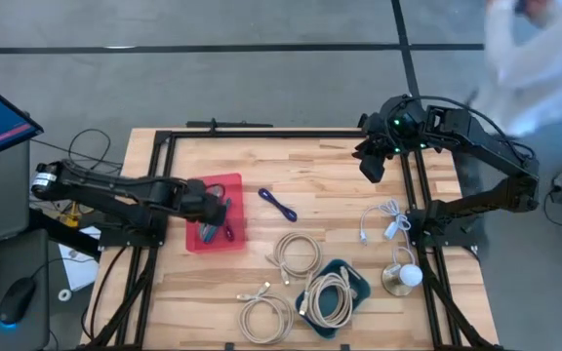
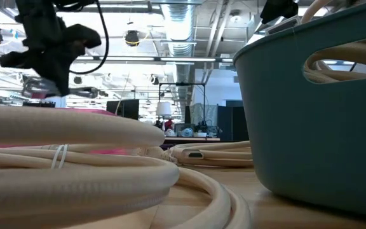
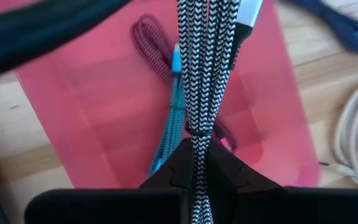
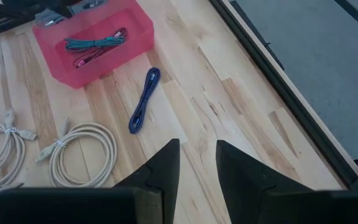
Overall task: Pick & Place USB Port
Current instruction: Put the gray charger cable into the red bin, then put the white HDMI cable into the blue bin
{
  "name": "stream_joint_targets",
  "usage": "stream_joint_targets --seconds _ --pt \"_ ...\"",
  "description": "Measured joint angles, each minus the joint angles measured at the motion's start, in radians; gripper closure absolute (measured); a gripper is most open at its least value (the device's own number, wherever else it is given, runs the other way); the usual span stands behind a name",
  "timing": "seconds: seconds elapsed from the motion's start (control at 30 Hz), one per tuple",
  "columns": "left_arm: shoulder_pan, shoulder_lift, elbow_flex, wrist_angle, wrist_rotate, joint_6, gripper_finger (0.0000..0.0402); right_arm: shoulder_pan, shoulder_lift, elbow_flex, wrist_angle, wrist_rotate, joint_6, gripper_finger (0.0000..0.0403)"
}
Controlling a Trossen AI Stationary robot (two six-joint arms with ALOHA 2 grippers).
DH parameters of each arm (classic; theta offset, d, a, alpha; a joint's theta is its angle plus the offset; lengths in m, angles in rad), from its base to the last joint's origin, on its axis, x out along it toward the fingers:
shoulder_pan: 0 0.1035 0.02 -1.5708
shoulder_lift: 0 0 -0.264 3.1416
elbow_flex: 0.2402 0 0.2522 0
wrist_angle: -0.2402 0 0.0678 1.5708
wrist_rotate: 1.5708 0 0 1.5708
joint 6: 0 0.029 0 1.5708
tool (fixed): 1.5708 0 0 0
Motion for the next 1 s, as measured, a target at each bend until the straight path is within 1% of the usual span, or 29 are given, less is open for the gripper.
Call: stream_joint_targets --seconds 0.27,0.4,0.53,0.63,0.77,0.83,1.0 --pt "-0.004 0.000 -0.079 0.041 -0.002 -0.029 0.0385 0.000 0.000 0.000 0.000 0.000 0.000 0.0305" --pt "-0.004 0.000 -0.134 0.112 -0.002 -0.032 0.0383 0.000 0.000 0.000 0.000 0.000 0.000 0.0305" --pt "-0.004 0.000 -0.174 0.188 -0.003 -0.033 0.0351 0.000 0.000 0.000 0.000 0.000 0.000 0.0305" --pt "-0.004 0.000 -0.180 0.221 -0.003 -0.033 0.0327 0.000 0.000 0.000 -0.001 -0.001 0.000 0.0305" --pt "-0.004 -0.001 -0.180 0.248 0.000 -0.033 0.0316 0.000 0.000 0.000 -0.001 -0.003 0.000 0.0305" --pt "-0.004 -0.002 -0.180 0.256 0.025 -0.033 0.0315 0.000 0.000 0.000 -0.001 -0.003 0.000 0.0305" --pt "-0.004 -0.004 -0.180 0.277 0.125 -0.027 0.0313 0.000 0.000 0.000 -0.001 -0.003 0.000 0.0305"
